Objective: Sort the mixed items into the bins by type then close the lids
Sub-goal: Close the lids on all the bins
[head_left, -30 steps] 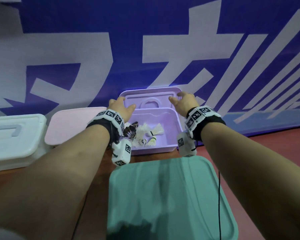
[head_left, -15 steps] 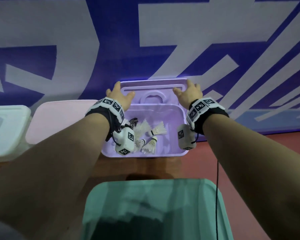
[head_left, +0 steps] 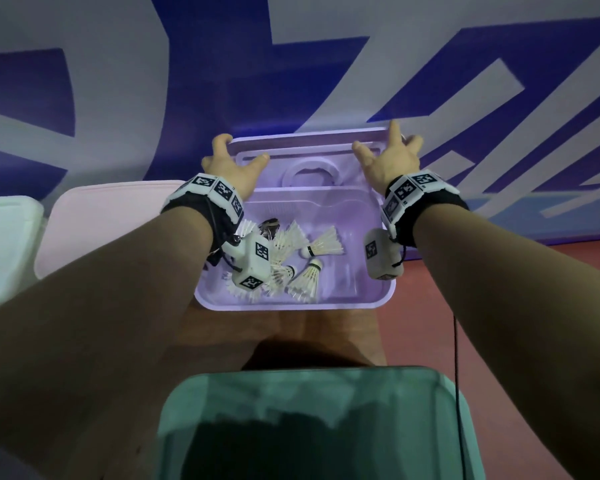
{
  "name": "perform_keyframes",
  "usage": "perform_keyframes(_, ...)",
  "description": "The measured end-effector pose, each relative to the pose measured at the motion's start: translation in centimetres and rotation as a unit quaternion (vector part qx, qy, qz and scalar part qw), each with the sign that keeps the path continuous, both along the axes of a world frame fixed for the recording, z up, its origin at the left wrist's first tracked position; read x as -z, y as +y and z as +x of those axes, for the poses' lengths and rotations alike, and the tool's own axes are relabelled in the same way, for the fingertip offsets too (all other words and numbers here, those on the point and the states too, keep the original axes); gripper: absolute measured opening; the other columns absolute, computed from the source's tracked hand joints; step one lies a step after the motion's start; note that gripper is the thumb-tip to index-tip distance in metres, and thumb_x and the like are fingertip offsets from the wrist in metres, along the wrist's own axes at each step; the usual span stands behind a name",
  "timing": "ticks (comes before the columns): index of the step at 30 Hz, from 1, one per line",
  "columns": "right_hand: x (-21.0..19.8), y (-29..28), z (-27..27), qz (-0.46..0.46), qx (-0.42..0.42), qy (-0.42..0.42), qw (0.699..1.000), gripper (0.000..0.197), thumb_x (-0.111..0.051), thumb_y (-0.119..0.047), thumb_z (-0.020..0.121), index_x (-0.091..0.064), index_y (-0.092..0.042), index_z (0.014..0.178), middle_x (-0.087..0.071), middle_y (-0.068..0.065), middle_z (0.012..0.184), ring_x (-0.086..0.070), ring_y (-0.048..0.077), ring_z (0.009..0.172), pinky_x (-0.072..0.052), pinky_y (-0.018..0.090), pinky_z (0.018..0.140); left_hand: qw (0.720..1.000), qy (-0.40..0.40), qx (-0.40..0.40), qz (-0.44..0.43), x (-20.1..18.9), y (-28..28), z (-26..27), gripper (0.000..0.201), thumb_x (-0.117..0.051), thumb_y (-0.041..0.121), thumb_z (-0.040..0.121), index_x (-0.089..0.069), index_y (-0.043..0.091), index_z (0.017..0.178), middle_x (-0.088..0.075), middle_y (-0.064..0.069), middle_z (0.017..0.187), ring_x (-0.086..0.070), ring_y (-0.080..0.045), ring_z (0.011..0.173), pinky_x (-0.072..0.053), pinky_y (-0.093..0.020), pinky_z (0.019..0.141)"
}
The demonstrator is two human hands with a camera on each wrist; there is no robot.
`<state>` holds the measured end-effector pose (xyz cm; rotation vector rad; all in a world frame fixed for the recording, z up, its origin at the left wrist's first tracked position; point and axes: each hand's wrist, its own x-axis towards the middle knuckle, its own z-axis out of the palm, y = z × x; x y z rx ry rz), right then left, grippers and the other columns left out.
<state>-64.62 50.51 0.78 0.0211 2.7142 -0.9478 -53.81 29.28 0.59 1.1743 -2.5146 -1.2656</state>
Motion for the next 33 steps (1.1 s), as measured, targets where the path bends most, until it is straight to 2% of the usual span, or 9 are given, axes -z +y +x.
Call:
perform_keyframes(5, -0.7, 0.0, 1.5, -0.027, 0.046, 0.033, 0.998, 0.066, -0.050, -0.066, 0.083, -0.044, -0.018, 0.129, -0.027, 0.008, 0.139, -0.056, 0.035, 0.107, -0.044, 0.038, 0.084, 1.000, 0.007, -0.016, 0.008, -0.6, 0.1, 1.4, 0.064, -0.059, 0.060, 0.082, -0.038, 0.031, 0.135, -0.031, -0.006, 0.138, -0.051, -0.023, 0.100, -0.040, -0.031, 0.092)
perform_keyframes(10, -1.7, -0.2, 3.6, -0.054, 0.061, 0.054, 0.995, 0.058, -0.052, -0.062, 0.084, -0.048, -0.011, 0.112, -0.034, 0.006, 0.128, -0.056, 0.030, 0.098, -0.047, 0.037, 0.082, 0.997, 0.048, -0.047, -0.021, -1.9, 0.8, 2.7, 0.050, -0.060, 0.060, 0.082, -0.042, 0.019, 0.105, -0.036, 0.000, 0.116, -0.046, -0.013, 0.075, -0.036, -0.028, 0.077)
perform_keyframes(18, -3.9, 1.3, 7.3, -0.044, 0.073, 0.015, 0.996, 0.050, -0.062, -0.042, 0.084, -0.051, -0.010, 0.121, -0.029, 0.006, 0.136, -0.050, 0.022, 0.081, -0.042, 0.031, 0.074, 0.998, 0.017, -0.029, -0.052, -2.4, 0.0, 6.3, 0.046, -0.062, 0.058, 0.079, -0.045, 0.016, 0.084, -0.060, -0.012, 0.116, -0.057, -0.026, 0.094, -0.041, -0.031, 0.078)
perform_keyframes(21, -4.4, 1.4, 9.0, -0.044, 0.066, -0.002, 0.997, 0.061, -0.066, -0.036, 0.083, -0.043, -0.012, 0.134, -0.026, 0.005, 0.141, -0.048, 0.021, 0.088, -0.043, 0.029, 0.076, 0.999, 0.012, -0.027, -0.036, -2.6, 0.0, 7.9, 0.036, -0.066, 0.046, 0.079, -0.052, 0.018, 0.097, -0.060, -0.001, 0.114, -0.055, -0.021, 0.099, -0.040, -0.027, 0.083)
perform_keyframes(25, -5.1, 1.2, 11.0, 0.005, 0.047, -0.048, 0.998, 0.064, -0.068, -0.029, 0.081, -0.042, -0.011, 0.137, -0.026, 0.008, 0.142, -0.054, 0.031, 0.106, -0.049, 0.035, 0.088, 0.999, -0.028, 0.000, -0.015, -2.6, 0.2, 10.0, 0.052, -0.069, 0.033, 0.082, -0.052, 0.016, 0.129, -0.055, -0.005, 0.132, -0.054, -0.023, 0.115, -0.039, -0.027, 0.096)
perform_keyframes(27, -5.4, 1.0, 11.7, 0.049, 0.037, -0.069, 0.996, 0.061, -0.069, -0.032, 0.076, -0.049, -0.011, 0.130, -0.039, 0.011, 0.135, -0.056, 0.033, 0.105, -0.052, 0.038, 0.084, 0.999, -0.039, 0.010, -0.008, -2.6, 0.4, 10.8, 0.061, -0.070, 0.031, 0.083, -0.048, 0.014, 0.137, -0.051, -0.007, 0.139, -0.051, -0.026, 0.124, -0.038, -0.030, 0.104)
perform_keyframes(30, -5.7, 1.2, 12.9, 0.087, 0.002, -0.111, 0.990, 0.041, -0.068, -0.037, 0.078, -0.055, -0.008, 0.105, -0.056, 0.008, 0.098, -0.056, 0.026, 0.080, -0.044, 0.029, 0.057, 0.997, -0.066, 0.024, 0.012, -2.6, 0.6, 11.6, 0.069, -0.069, 0.033, 0.083, -0.042, 0.013, 0.143, -0.044, -0.007, 0.147, -0.045, -0.027, 0.131, -0.033, -0.032, 0.110)
perform_keyframes(31, -5.4, 1.4, 13.1, 0.093, -0.008, -0.123, 0.988, 0.036, -0.067, -0.038, 0.080, -0.056, -0.009, 0.098, -0.056, 0.008, 0.095, -0.057, 0.026, 0.080, -0.045, 0.029, 0.059, 0.996, -0.078, 0.032, 0.017, -2.5, 0.6, 11.8, 0.071, -0.068, 0.036, 0.084, -0.040, 0.013, 0.145, -0.042, -0.007, 0.148, -0.043, -0.027, 0.133, -0.032, -0.032, 0.111)
perform_keyframes(33, -4.9, 1.6, 13.5, 0.091, -0.019, -0.148, 0.985, 0.026, -0.070, -0.033, 0.081, -0.059, -0.012, 0.091, -0.060, 0.011, 0.109, -0.060, 0.030, 0.099, -0.051, 0.033, 0.079, 0.992, -0.106, 0.056, 0.024, -2.3, 0.7, 12.1, 0.075, -0.067, 0.041, 0.084, -0.036, 0.013, 0.146, -0.038, -0.007, 0.151, -0.040, -0.028, 0.135, -0.029, -0.033, 0.112)
